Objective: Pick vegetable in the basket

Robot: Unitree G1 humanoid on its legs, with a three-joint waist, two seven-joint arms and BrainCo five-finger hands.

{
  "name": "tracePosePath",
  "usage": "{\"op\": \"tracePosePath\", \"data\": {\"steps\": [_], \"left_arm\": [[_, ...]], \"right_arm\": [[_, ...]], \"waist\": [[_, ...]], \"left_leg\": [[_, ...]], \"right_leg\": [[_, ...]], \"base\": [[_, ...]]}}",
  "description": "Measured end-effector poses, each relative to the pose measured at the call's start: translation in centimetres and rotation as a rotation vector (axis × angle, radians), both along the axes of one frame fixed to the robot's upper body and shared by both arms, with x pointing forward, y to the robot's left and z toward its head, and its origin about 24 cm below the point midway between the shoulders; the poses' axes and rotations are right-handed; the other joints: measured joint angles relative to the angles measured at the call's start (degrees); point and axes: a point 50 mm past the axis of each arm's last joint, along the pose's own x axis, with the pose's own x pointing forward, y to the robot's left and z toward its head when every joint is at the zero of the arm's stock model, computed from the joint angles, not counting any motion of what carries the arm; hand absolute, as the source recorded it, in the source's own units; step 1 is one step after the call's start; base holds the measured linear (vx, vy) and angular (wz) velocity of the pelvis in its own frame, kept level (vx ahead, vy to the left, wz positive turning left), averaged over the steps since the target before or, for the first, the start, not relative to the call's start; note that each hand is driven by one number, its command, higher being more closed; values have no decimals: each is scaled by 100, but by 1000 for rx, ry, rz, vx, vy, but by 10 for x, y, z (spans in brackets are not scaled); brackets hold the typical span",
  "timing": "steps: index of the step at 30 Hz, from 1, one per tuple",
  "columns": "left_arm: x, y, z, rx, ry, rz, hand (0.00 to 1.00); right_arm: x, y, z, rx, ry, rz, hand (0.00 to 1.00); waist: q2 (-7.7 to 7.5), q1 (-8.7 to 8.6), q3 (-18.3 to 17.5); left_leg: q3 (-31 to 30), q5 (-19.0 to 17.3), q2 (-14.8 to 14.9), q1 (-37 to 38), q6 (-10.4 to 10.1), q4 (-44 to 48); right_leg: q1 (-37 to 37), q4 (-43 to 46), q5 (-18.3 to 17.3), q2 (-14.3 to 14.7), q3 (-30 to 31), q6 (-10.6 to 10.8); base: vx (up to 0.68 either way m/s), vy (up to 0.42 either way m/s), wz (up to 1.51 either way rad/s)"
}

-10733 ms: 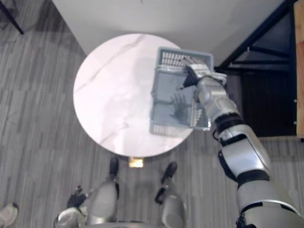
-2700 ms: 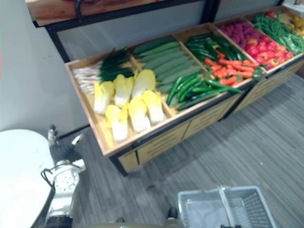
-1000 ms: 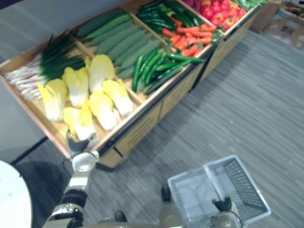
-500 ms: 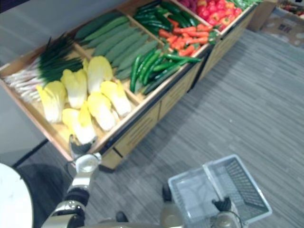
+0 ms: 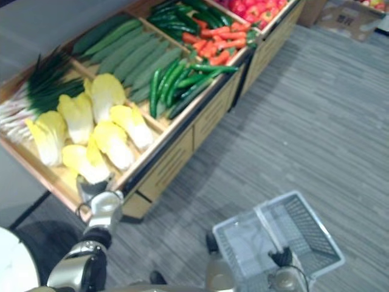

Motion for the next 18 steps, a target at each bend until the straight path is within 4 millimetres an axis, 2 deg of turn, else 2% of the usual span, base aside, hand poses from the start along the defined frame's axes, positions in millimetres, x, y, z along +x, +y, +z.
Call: {"op": "tracePosePath", "data": {"steps": [2,3,6,10,18], "left_arm": [[3,0,1,-2,1,11,0],[4,0,2,-3,-1,13,100],[7,1,6,-32,-26,47,100],[6,14,8,-53,-43,93,100],[10,21,11,-139,-97,119,100]], "right_arm": [[0,0,0,0,1,1,100],[0,0,0,0,1,1,100],[0,0,0,1,0,3,100],[0,1,0,2,1,5,100],[-2,1,-1,5,8,8,100]], "waist": [[0,0,0],[-1,0,0],[-10,2,6],[-26,0,15],[-83,-4,48]], "left_leg": [[1,4,1,0,-5,-11],[1,5,1,0,-5,-15],[0,5,-3,2,-5,-27],[-6,9,-3,12,-6,-40],[-75,10,-12,46,-5,-74]], "right_leg": [[-3,0,0,3,0,0],[-3,0,0,3,0,0],[-1,0,1,-1,-11,0],[7,-1,0,-1,-24,0],[85,-7,2,-24,-117,3]], "base": [[-26,-46,-1],[-21,-35,0],[-8,-12,0],[-34,-37,1],[-22,-25,6]]}}
